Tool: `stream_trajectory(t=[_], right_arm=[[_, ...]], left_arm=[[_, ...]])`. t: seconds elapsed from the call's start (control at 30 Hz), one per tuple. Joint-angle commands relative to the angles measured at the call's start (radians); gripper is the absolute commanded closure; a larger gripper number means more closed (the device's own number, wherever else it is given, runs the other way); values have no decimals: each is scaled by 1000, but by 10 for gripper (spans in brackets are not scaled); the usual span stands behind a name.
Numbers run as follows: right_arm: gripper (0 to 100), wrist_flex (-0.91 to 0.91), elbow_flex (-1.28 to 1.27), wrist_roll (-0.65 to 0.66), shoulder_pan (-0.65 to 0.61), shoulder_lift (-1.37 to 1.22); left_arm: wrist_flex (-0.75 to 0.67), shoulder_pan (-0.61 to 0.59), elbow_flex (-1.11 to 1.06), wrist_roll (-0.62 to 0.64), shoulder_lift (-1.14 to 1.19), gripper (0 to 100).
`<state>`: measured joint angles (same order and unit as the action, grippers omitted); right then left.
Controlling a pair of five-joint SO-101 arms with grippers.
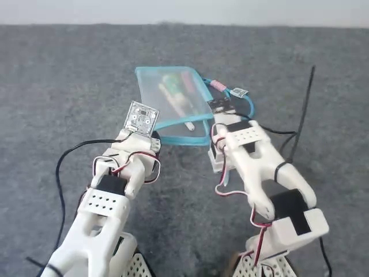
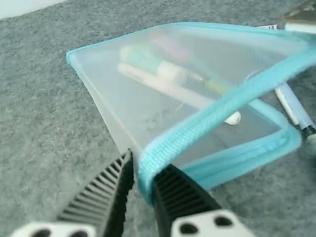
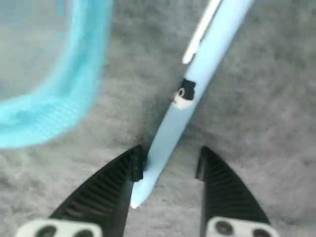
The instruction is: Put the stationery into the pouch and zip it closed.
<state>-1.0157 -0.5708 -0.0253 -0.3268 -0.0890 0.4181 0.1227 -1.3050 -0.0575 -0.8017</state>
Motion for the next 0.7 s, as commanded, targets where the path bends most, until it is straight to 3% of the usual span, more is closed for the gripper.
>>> stream_trajectory(t=[0.0, 0.07, 0.27, 0.33, 0.53, 0.67], right_arm=[[925, -18, 44, -11, 124, -2], [988, -18, 64, -6, 189, -2], [988, -18, 74, 6, 357, -1], [991, -18, 77, 63, 397, 4], [991, -259, 173, 183, 404, 162], [991, -390, 193, 296, 320, 364]], left_arm=[[-15, 8, 10, -2, -5, 988], [-15, 8, 10, -2, -6, 988], [-15, 8, 10, -2, -6, 988], [-15, 8, 10, -2, -6, 988], [-18, 8, 10, -2, -3, 988], [-20, 8, 10, -2, -2, 988]])
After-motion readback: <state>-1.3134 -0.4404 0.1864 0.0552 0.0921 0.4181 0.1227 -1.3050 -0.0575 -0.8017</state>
